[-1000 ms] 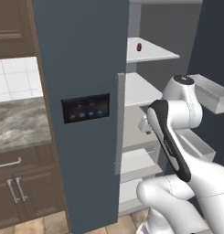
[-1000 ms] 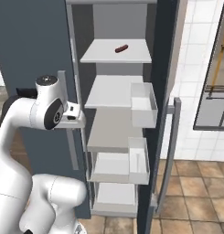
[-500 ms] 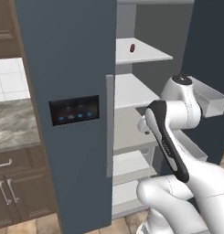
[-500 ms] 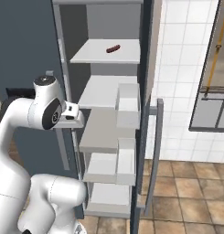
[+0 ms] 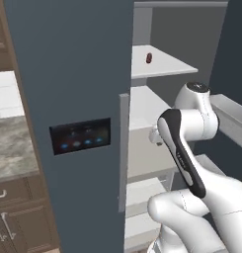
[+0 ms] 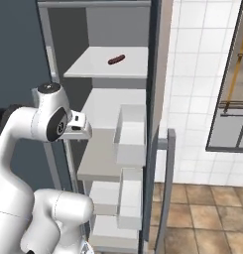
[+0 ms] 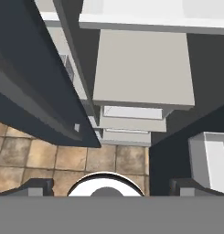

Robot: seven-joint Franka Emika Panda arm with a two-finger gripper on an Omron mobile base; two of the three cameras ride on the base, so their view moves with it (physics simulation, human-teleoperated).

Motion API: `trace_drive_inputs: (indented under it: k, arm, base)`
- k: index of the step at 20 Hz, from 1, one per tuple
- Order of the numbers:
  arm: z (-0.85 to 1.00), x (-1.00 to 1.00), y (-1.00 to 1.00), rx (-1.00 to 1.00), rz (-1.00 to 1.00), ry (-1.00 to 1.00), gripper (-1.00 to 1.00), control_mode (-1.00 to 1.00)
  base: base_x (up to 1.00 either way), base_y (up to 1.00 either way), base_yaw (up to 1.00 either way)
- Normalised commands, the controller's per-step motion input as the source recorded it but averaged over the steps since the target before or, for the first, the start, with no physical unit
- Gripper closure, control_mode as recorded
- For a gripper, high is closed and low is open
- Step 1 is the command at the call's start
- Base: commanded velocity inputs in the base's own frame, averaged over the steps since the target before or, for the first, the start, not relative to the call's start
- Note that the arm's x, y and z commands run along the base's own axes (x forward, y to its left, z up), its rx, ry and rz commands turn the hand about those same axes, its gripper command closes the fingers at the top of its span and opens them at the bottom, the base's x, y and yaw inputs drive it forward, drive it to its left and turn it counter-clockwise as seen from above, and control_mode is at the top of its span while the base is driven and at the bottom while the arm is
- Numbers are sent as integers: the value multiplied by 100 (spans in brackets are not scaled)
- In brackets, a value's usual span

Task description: Retrieve the sausage and cheese from the fridge and place them on the cutting board on the counter.

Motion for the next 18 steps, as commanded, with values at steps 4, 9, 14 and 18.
trace_drive_inputs:
  k: [4, 9, 14, 18]
  arm:
    - [0, 0, 0, 0, 0, 0, -100, 100]
    - [0, 0, 0, 0, 0, 0, -100, 100]
    - [0, 0, 0, 0, 0, 0, -100, 100]
    - [0, 0, 0, 0, 0, 0, -100, 100]
  base:
    - [52, -32, 0]
    - [35, -39, 1]
    - [38, -7, 0]
    - [58, 0, 0]
